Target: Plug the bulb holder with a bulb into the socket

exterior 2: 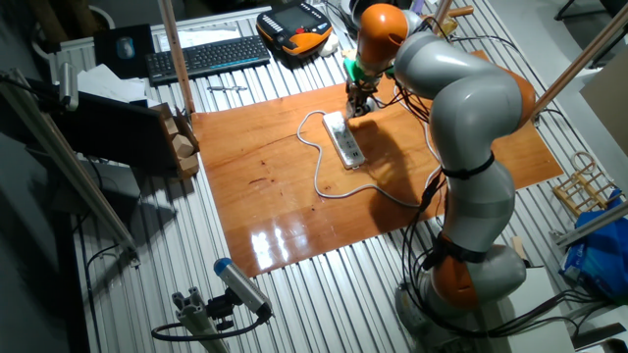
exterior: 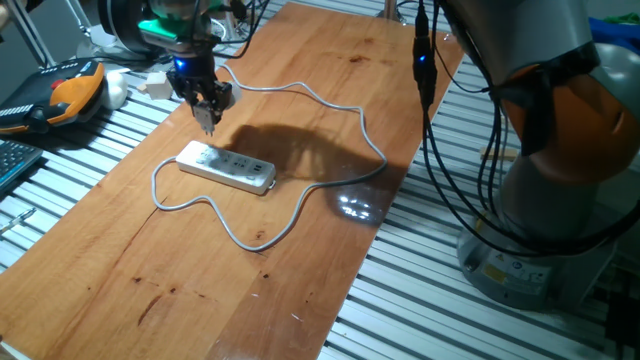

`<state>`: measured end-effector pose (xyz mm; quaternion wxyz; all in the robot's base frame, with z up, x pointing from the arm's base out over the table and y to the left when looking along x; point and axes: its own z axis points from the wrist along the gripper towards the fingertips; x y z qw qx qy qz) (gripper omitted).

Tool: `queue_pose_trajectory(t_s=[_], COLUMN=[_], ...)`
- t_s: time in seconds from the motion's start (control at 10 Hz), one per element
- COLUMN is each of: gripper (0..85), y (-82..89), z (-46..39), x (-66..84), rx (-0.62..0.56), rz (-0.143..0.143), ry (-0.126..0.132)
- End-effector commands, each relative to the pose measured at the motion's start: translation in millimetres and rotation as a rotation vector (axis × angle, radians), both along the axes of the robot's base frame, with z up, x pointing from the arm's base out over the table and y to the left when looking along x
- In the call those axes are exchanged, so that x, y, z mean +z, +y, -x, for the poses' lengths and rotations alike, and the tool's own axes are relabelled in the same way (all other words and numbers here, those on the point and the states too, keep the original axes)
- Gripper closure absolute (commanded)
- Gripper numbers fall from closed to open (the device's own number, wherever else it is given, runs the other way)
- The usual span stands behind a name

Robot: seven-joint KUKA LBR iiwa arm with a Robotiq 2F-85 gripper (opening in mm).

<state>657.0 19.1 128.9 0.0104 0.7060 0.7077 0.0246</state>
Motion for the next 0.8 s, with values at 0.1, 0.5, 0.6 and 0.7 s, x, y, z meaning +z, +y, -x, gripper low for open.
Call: queue_pose_trajectory(t_s=[0.1,0.5,0.6,0.7], gripper=[85.0,85.0,85.0,85.0], y=[7.6,13.9,14.6,14.6], z=[1.8,2.0,-0.2,-1.5], x=[-1.4,-5.3,-7.9,-9.5], rx=[-0.007,-0.006,-0.006,-0.006], rz=[0.006,0.007,0.009,0.009], ry=[-0.003,-0.015,-0.018,-0.021])
